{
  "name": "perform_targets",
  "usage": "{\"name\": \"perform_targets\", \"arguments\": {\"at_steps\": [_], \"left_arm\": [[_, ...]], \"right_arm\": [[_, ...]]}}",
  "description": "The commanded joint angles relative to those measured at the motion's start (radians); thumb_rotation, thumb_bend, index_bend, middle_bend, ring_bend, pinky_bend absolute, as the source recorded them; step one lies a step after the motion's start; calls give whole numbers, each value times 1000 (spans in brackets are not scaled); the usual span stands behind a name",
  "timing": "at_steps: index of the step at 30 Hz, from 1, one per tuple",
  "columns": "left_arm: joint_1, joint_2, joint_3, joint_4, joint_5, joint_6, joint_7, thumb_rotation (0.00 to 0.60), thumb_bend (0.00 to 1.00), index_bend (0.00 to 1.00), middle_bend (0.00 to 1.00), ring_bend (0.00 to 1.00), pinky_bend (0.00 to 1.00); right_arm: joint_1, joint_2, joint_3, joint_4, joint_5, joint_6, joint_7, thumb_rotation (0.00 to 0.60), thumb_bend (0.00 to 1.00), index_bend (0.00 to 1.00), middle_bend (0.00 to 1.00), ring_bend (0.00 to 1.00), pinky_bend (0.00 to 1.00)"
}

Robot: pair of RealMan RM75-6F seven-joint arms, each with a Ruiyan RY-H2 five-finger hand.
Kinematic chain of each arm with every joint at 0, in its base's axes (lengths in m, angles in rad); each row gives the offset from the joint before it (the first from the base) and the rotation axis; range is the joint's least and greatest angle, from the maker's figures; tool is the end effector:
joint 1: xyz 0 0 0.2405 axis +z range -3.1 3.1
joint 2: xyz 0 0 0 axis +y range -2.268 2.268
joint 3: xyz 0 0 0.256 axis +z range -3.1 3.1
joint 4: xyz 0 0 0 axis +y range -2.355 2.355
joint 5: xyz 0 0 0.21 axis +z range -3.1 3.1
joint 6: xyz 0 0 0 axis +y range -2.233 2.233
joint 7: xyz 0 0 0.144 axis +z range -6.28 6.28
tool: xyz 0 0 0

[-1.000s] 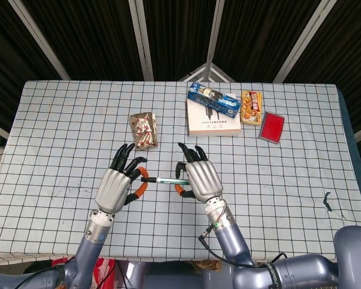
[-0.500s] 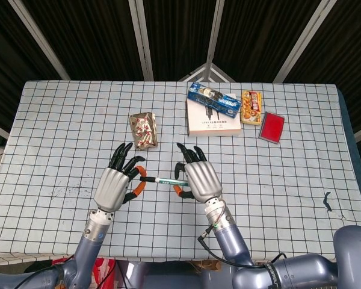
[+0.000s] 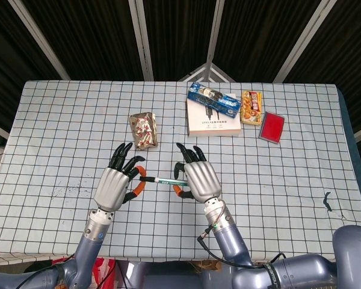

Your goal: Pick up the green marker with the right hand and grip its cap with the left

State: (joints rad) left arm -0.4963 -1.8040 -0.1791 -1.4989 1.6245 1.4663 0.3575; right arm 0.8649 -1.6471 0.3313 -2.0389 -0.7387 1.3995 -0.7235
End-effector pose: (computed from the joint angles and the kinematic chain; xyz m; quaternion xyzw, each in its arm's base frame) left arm -0.1004 0.2600 -0.0112 -0.6192 -0.2773 -0.5957 0.4300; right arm -0.0149 -0.2855 0.0109 0.6525 -0.4638 0.4573 0.3873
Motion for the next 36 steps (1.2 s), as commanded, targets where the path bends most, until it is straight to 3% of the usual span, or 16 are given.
{"name": "perform_targets", "arguments": {"at_steps": [1,27,36], "left_arm": [[0,-2,0,2,-2,0,-1,600,422,539,308,0,9],[-3,-10,2,4,12,21,-3,600,455,558,312,0,9],[-6,-13,2,4,12,19,1,600,454,458,289,0,9]], "right_arm": [[0,1,1,-1,-1,0,1,600,608,781,56,142,42],[-5,12,1,-16,0,2,8,600,623,792,56,142,42],[-3,12,1,-17,6,3,3,600,630,793,56,142,42]]}}
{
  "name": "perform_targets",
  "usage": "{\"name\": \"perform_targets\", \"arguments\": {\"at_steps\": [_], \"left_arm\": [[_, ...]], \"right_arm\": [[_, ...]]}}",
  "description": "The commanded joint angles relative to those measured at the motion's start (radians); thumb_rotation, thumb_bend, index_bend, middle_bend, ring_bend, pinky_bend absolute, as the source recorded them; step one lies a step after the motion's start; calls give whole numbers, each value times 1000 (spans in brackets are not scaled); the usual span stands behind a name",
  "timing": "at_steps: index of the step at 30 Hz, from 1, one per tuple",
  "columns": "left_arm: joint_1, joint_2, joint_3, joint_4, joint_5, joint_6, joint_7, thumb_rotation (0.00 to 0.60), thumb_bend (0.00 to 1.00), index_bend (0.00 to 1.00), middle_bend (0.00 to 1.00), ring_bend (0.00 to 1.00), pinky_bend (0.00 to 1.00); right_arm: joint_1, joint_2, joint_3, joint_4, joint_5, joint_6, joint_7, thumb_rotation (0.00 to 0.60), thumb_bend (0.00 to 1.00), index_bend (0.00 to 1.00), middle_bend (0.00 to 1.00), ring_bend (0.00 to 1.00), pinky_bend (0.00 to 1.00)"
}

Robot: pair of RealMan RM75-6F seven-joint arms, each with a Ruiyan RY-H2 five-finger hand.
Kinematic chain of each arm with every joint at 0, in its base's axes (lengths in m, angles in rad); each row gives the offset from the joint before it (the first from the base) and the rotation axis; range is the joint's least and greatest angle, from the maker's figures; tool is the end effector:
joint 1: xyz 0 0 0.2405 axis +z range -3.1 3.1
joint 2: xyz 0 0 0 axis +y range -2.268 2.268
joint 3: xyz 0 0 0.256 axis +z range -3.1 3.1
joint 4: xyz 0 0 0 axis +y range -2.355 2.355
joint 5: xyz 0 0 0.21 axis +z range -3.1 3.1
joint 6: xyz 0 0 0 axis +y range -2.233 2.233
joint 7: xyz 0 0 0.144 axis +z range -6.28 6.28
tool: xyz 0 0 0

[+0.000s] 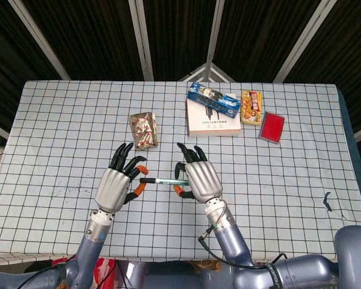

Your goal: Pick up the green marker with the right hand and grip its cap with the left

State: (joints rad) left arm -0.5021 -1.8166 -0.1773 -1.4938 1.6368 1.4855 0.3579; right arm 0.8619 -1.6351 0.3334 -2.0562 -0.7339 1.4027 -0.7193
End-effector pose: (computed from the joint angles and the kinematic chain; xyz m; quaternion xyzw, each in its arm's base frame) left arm -0.0962 0.2583 -0.0114 -0.6139 -0.2718 -0.6050 0.4280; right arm -0.0152 -0.2846 0.0145 0.6503 -0.4674 0.4583 0.3856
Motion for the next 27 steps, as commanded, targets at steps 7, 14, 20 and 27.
{"name": "perform_targets", "arguments": {"at_steps": [7,14,20,27], "left_arm": [[-1,-1,2,-2,3,1,-3,600,454,502,303,0,9],[-4,-7,3,2,13,8,-14,600,463,531,314,0,9],[-5,-10,3,5,17,11,-17,600,464,533,313,0,9],[-6,-8,3,3,17,10,-15,600,463,533,313,0,9]], "right_arm": [[-1,0,-3,1,1,-1,2,600,635,794,56,142,42],[-1,1,-2,-2,-2,2,2,600,635,796,56,142,42],[-1,0,-3,-1,1,5,-1,600,638,804,56,142,42],[-1,-1,-4,3,5,1,2,600,640,804,56,141,42]]}}
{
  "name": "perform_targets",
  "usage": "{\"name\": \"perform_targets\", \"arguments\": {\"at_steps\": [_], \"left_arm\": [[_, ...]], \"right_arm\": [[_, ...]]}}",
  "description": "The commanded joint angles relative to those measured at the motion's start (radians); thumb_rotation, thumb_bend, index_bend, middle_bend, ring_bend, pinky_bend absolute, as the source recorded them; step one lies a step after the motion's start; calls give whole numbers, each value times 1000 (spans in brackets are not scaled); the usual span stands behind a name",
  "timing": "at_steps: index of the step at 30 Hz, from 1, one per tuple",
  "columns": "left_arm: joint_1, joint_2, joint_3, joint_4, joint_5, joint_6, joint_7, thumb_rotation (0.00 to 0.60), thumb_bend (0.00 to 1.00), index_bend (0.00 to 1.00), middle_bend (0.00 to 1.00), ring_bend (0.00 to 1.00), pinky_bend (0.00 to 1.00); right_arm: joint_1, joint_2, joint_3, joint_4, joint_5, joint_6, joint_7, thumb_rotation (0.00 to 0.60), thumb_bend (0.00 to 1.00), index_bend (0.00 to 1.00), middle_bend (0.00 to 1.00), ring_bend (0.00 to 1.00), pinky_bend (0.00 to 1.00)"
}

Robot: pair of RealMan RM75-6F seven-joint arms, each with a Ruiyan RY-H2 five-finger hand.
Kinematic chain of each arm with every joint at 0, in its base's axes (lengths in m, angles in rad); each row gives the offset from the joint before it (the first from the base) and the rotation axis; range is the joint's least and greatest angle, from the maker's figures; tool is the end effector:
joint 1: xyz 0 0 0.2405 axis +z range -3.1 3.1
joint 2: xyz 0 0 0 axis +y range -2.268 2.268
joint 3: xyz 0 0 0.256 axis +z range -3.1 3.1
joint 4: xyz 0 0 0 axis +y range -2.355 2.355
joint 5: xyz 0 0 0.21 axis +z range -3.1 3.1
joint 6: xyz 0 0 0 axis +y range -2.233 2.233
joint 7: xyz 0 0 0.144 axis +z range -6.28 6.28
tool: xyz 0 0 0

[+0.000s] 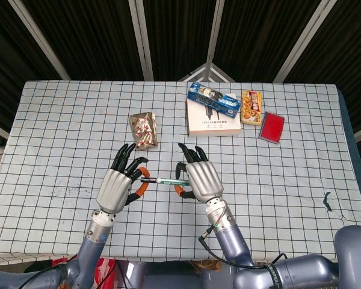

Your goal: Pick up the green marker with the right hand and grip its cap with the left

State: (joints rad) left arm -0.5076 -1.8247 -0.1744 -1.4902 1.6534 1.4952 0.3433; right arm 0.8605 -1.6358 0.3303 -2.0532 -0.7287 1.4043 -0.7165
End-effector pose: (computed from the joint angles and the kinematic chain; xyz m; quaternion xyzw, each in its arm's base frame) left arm -0.0921 0.2564 -0.0120 -0.6112 -0.2693 -0.6153 0.4187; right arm -0.0172 -0.2847 0.0135 0.6494 -0.4702 0.4554 0.3871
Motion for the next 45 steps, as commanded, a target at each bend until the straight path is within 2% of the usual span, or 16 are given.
{"name": "perform_targets", "arguments": {"at_steps": [1,9,21,45], "left_arm": [[0,0,1,0,1,0,-2,600,464,533,313,0,9],[-2,-3,4,2,4,-2,-6,600,465,542,315,0,9],[3,2,1,-5,-2,2,7,600,506,618,332,0,9],[28,21,20,-7,1,25,-9,600,516,627,331,0,9]], "right_arm": [[1,-1,-1,0,-1,0,-1,600,640,804,56,142,42],[3,-3,-1,-2,1,1,-7,600,641,804,56,142,42],[5,-5,-2,-2,2,1,-9,600,641,805,56,141,42],[-18,13,-21,31,-1,-14,21,600,644,810,56,142,42]]}}
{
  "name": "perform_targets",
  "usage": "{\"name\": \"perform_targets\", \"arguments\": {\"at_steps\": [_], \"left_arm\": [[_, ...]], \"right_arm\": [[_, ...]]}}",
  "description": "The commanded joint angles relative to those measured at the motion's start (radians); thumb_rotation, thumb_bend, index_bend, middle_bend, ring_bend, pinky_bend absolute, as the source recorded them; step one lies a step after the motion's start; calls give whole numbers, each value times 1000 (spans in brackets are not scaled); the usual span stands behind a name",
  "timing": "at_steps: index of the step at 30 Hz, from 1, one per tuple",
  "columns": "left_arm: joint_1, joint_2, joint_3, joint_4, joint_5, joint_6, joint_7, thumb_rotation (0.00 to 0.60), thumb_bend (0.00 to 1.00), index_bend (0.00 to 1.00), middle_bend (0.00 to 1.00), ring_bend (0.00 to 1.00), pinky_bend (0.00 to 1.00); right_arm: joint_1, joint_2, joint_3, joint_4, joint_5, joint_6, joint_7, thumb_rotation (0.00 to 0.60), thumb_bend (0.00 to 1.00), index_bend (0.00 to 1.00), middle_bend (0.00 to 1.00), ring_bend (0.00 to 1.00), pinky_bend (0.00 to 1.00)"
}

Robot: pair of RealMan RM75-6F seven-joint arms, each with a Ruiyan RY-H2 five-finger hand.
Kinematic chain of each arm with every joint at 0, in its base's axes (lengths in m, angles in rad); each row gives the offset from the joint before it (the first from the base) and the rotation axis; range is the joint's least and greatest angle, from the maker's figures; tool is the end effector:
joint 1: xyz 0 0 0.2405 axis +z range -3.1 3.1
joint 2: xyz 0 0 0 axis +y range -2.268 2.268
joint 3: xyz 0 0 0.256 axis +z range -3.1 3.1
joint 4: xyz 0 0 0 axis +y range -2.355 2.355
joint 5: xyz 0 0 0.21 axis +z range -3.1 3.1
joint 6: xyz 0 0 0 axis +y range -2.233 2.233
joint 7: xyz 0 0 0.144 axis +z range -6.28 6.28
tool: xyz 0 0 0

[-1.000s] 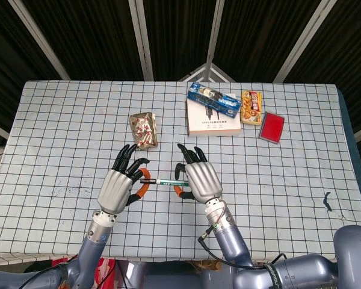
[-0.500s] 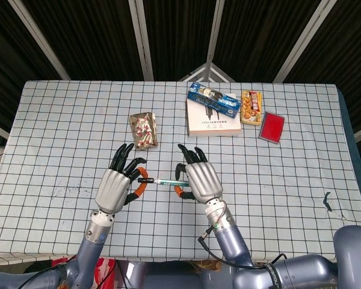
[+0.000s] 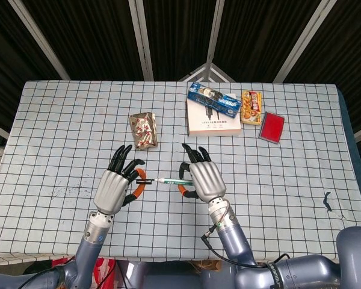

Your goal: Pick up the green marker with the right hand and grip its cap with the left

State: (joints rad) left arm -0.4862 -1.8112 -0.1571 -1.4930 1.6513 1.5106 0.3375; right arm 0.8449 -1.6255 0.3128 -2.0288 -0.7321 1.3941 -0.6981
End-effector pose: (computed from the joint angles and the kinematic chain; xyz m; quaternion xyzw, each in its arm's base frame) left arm -0.1016 0.2525 -0.0100 -0.6097 -0.2747 -0.6097 0.4255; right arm -0.0288 -0.2878 0.0113 0.6484 -0.4723 0.4465 0.3965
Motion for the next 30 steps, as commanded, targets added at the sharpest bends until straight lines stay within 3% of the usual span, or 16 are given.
{"name": "perform_targets", "arguments": {"at_steps": [1,8,13,21,30], "left_arm": [[11,13,3,-7,6,17,-7,600,516,628,331,0,9],[55,67,13,-20,-10,55,-64,600,516,624,327,0,9],[90,79,33,26,-67,40,-176,600,516,622,324,0,9],[99,15,20,217,-155,-29,-389,600,516,612,319,0,9],[44,-102,20,421,-168,-129,-518,600,516,555,291,0,9]], "right_arm": [[-5,4,-6,12,3,-7,5,600,644,810,57,142,42],[-27,12,-38,53,-1,-44,46,600,645,810,56,142,42],[-45,5,-68,98,-14,-74,82,600,645,811,56,142,42],[-69,-13,-109,175,-36,-126,133,600,646,810,57,142,42],[-90,-42,-141,262,-66,-180,186,600,647,811,57,142,42]]}}
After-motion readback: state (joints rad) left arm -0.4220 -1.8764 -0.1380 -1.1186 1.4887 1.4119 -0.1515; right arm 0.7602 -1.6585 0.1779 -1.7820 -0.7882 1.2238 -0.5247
